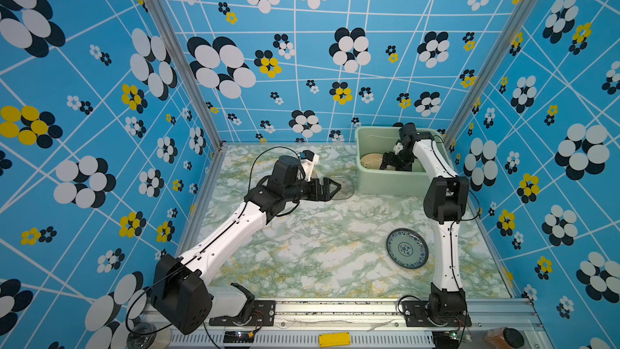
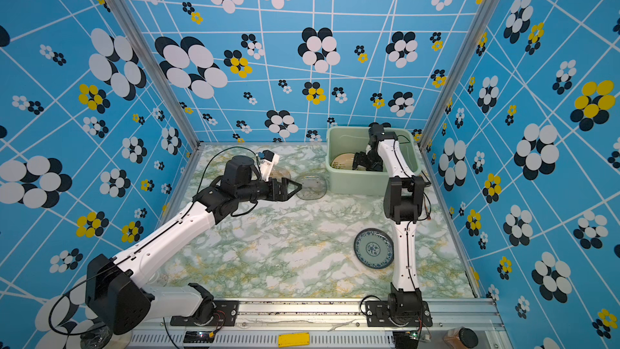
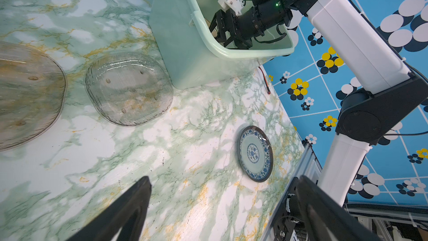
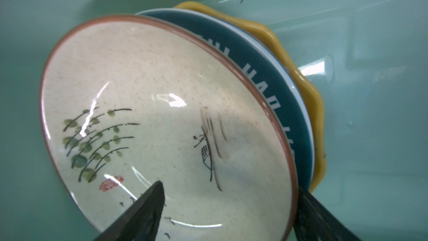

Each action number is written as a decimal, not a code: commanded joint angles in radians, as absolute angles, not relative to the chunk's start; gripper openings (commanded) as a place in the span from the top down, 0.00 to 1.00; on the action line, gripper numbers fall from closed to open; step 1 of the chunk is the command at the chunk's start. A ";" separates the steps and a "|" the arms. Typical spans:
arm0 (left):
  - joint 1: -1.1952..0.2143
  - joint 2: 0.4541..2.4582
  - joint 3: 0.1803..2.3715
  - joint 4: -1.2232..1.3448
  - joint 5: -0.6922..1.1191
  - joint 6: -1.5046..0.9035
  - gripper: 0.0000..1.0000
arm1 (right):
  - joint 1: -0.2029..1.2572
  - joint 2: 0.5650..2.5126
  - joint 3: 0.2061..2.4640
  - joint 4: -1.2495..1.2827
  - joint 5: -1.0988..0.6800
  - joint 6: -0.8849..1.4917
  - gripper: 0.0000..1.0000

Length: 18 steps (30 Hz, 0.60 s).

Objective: Place the plates into the plastic bin on the countertop
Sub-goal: Place the plate in the plastic bin.

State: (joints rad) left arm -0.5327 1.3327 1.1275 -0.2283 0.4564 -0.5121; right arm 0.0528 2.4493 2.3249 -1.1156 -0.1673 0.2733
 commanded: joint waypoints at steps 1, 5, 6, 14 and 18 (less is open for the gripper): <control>-0.537 1.299 1.152 -0.247 0.463 -0.506 0.01 | 0.058 2.452 2.369 -1.186 -0.074 0.263 0.08; -0.536 1.274 1.150 -0.256 0.456 -0.494 0.01 | 0.065 2.442 2.411 -1.217 -0.054 0.255 0.01; -0.534 1.264 1.147 -0.259 0.454 -0.490 0.01 | 0.069 2.434 2.415 -1.219 -0.054 0.255 0.01; -0.520 1.170 1.098 -0.278 0.430 -0.482 0.01 | 0.081 2.387 2.455 -1.261 -0.013 0.253 0.01; -0.513 1.123 1.086 -0.296 0.401 -0.466 0.01 | 0.081 2.325 2.463 -1.254 0.006 0.274 0.01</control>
State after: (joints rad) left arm -0.5240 1.1580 1.1049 -0.2710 0.4332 -0.4973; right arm 0.0757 2.4210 2.4256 -1.2224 -0.0307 0.2661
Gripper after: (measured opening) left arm 0.992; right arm 0.993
